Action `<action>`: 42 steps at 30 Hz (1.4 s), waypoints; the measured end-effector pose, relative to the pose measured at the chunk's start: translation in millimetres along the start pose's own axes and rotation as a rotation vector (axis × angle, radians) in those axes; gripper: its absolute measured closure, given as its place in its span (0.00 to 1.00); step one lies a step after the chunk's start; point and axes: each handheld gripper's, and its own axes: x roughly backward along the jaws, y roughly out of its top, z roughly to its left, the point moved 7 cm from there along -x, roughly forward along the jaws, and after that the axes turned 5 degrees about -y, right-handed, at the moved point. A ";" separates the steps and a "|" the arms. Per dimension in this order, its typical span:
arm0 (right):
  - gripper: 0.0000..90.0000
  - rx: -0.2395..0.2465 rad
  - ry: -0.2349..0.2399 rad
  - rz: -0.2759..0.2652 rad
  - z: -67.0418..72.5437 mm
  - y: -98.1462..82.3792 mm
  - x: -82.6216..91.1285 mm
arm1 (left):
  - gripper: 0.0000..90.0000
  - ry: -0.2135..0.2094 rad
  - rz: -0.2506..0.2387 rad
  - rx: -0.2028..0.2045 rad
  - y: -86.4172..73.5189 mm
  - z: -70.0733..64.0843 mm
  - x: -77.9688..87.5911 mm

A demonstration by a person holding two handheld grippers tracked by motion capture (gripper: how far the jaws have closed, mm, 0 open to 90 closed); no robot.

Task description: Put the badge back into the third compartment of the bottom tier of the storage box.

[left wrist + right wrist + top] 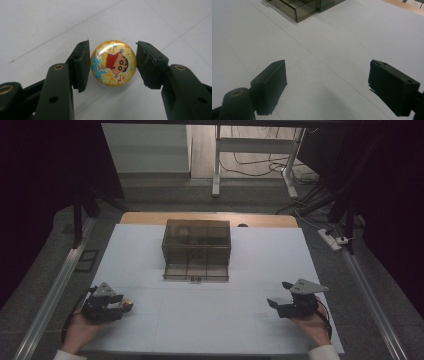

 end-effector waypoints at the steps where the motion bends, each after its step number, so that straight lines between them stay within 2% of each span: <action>1: 0.17 0.000 0.000 0.000 0.2 0.1 -0.1 | 0.51 -0.001 -0.011 0.003 0.8 0.0 0.5; 7: 0.17 -0.001 -0.001 -0.003 0.1 0.4 0.0 | 0.51 0.020 -0.061 0.012 5.0 0.7 4.7; 9: 0.17 -0.001 -0.001 -0.002 0.1 0.3 0.0 | 0.51 0.020 -0.092 0.014 7.8 0.2 6.5; 14: 0.17 0.000 0.001 -0.001 0.4 0.3 -0.4 | 0.51 0.017 -0.150 -0.011 15.1 -1.8 8.6; 21: 0.17 -0.001 0.002 -0.002 0.8 0.4 -0.8 | 0.51 0.023 -0.206 -0.028 22.7 -0.3 10.8; 34: 0.17 0.001 -0.003 -0.011 0.8 1.7 -0.2 | 0.51 0.043 -0.251 -0.055 38.5 1.4 14.0; 36: 0.17 -0.011 0.005 -0.028 0.9 3.2 0.9 | 0.51 0.045 -0.248 -0.058 39.8 1.2 14.2; 42: 0.17 -0.019 0.006 -0.028 0.2 3.0 1.2 | 0.51 0.048 -0.255 -0.056 43.6 1.2 15.1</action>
